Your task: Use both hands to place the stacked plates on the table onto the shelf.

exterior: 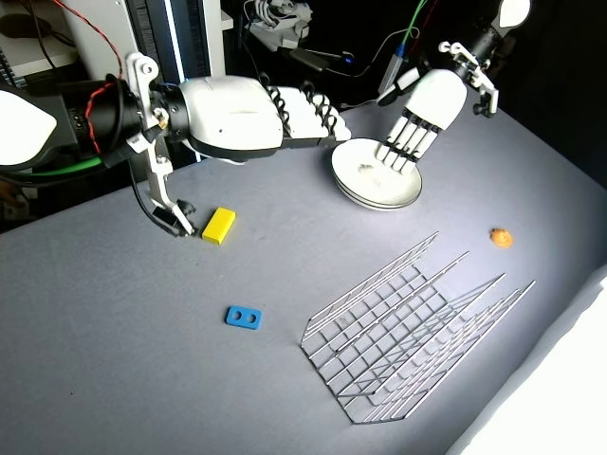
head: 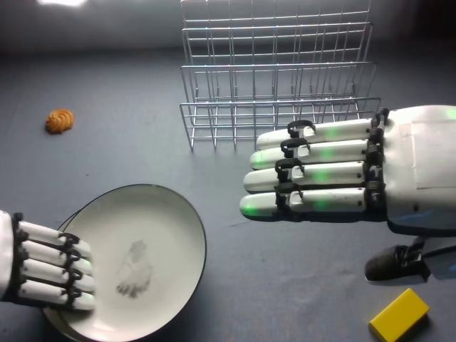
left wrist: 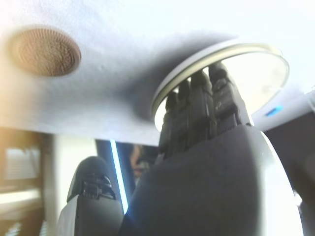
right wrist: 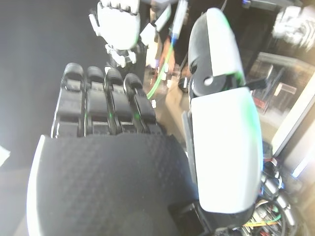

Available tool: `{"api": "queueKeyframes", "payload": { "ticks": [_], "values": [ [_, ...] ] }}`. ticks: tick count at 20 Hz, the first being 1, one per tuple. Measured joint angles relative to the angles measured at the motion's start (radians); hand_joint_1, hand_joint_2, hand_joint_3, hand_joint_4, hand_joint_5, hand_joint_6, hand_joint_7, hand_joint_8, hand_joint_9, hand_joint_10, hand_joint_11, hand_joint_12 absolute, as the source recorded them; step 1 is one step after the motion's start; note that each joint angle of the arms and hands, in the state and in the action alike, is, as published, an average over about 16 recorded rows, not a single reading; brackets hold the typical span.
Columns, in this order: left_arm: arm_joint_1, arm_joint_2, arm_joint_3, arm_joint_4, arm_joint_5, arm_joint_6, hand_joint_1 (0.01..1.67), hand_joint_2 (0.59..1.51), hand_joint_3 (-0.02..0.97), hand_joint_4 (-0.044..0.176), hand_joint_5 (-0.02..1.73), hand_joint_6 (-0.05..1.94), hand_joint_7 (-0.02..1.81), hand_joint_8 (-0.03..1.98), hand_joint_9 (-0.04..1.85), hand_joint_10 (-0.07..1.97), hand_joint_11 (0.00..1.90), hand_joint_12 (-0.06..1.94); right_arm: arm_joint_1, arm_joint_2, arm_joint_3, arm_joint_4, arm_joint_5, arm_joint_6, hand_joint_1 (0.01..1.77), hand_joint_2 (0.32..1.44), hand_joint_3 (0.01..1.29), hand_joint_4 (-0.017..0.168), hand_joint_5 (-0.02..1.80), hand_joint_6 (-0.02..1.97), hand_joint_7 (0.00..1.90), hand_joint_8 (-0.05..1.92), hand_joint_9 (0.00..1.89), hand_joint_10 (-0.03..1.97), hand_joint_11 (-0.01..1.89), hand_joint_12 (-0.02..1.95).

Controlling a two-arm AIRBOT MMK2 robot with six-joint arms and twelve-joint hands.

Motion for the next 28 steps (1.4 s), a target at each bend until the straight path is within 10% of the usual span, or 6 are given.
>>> {"api": "queueKeyframes", "payload": {
  "ticks": [13, 23, 28],
  "values": [
    [-0.012, -0.033, -0.129, -0.173, 0.117, 0.000, 0.03, 1.131, 0.012, -0.004, 0.23, -0.02, 0.20, -0.01, 0.22, 0.01, 0.09, 0.18, 0.053, -0.208, 0.049, 0.056, -0.218, -0.234, 1.13, 1.03, 0.01, 0.003, 0.02, 0.03, 0.02, 0.03, 0.01, 0.01, 0.02, -0.01],
    [-0.019, -0.040, -0.138, -0.196, 0.132, 0.000, 0.03, 1.137, 0.012, -0.004, 0.24, -0.02, 0.22, -0.01, 0.24, 0.01, 0.12, 0.20, 0.063, -0.383, 0.143, 0.198, -0.354, -0.500, 1.14, 1.04, 0.02, 0.004, 0.03, 0.03, 0.03, 0.03, 0.02, 0.01, 0.02, 0.01],
    [-0.017, -0.042, -0.132, -0.197, 0.126, 0.000, 0.02, 1.142, 0.012, -0.004, 0.23, -0.02, 0.22, -0.01, 0.23, 0.00, 0.12, 0.20, 0.058, -0.445, 0.181, 0.257, -0.371, -0.584, 1.09, 1.07, 0.02, 0.003, 0.16, 0.07, 0.17, 0.06, 0.12, 0.10, 0.03, 0.37]
  ]
}}
